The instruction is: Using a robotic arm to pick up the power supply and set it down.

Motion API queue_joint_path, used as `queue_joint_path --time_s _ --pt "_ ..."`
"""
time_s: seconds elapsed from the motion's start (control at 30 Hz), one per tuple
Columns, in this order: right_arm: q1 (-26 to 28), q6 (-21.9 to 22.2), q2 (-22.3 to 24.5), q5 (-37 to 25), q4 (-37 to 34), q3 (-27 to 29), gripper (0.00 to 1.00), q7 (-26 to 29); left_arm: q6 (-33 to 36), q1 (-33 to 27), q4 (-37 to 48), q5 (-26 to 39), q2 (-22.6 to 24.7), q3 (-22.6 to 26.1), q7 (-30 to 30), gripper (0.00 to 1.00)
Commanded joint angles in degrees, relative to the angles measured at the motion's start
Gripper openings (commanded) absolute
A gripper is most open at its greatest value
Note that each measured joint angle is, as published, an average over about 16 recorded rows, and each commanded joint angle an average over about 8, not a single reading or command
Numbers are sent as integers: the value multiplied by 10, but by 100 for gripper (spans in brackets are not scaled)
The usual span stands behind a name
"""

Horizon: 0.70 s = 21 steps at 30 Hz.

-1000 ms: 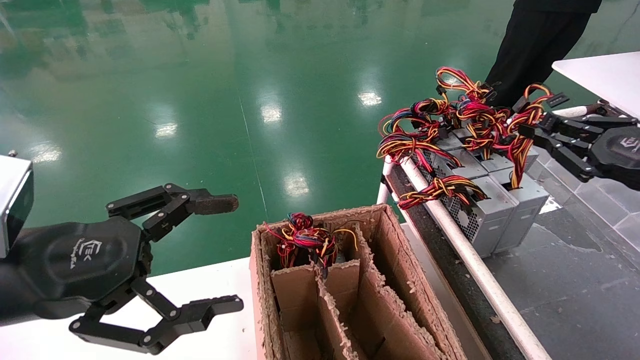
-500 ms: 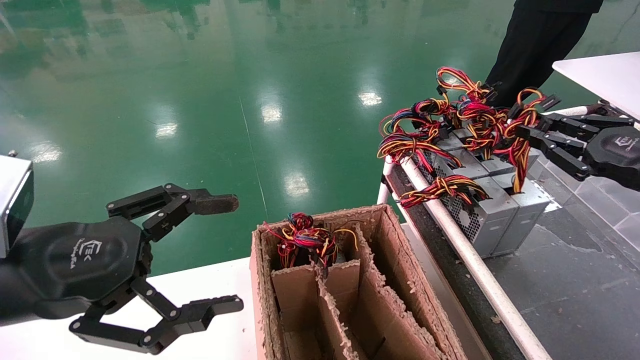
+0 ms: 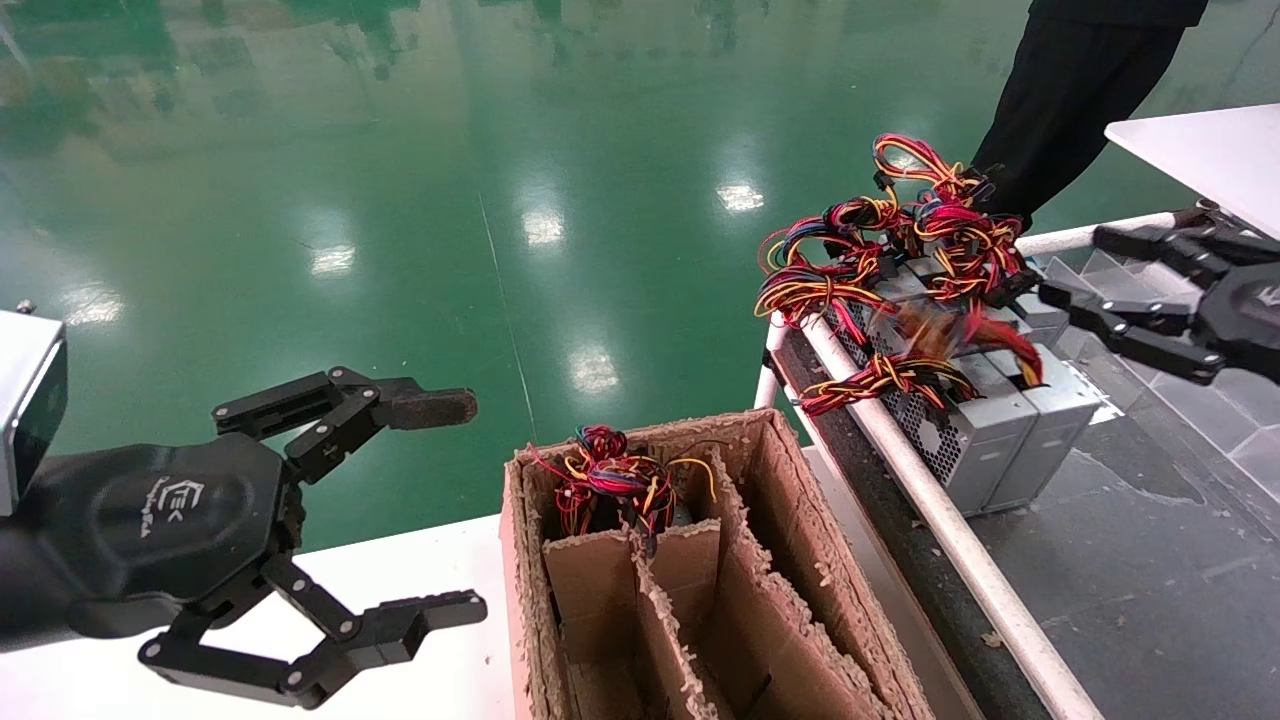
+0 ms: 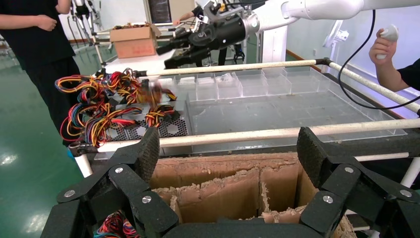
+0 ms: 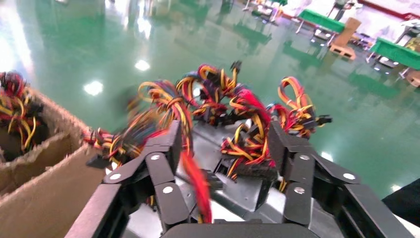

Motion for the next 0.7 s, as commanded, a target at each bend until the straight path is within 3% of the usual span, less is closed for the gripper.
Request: queue_joint_path --time_s 0.03,0.27,0.7 --pt "2 -6 4 4 -4 3 100 1 0 0 0 0 0 0 0 100" --pt "-3 -30 9 21 14 10 100 31 0 0 0 0 0 0 0 100" --pt "-76 -23 18 66 166 18 100 104 0 0 0 0 0 0 0 100"
